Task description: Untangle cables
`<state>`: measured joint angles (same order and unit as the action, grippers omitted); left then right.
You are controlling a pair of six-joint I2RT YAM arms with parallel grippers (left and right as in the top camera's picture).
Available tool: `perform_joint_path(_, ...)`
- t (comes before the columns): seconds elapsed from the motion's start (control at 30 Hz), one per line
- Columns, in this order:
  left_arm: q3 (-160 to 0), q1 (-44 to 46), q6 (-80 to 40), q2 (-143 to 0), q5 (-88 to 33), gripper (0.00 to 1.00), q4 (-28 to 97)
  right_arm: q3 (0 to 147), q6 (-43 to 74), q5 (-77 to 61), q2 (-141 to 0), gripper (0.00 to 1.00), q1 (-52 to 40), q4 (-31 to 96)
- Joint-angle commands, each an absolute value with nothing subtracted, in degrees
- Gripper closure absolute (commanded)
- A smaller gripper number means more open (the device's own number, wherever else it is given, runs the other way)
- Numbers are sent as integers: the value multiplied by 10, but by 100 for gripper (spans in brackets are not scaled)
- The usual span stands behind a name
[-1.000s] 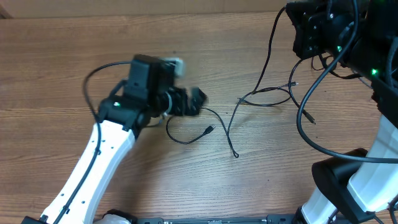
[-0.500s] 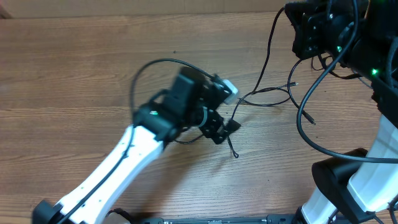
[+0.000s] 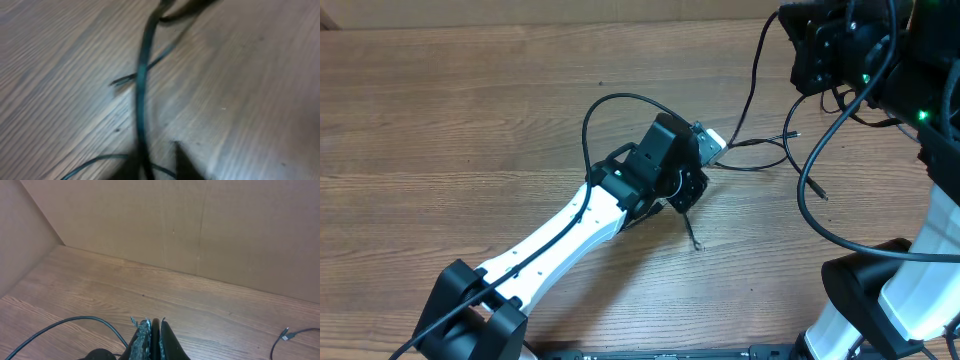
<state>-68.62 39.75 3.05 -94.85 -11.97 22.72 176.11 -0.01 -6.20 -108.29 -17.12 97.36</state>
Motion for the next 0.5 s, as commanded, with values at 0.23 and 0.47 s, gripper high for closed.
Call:
perform_joint_path(0.23,-693,379,-60,-875,107,96,283,1762,2,-50,-1084,96,-166,971)
perform_joint_path(0.47,-693,277,-258,-810,262,96,371,1762,2,-50,-1084,96,-166,971)
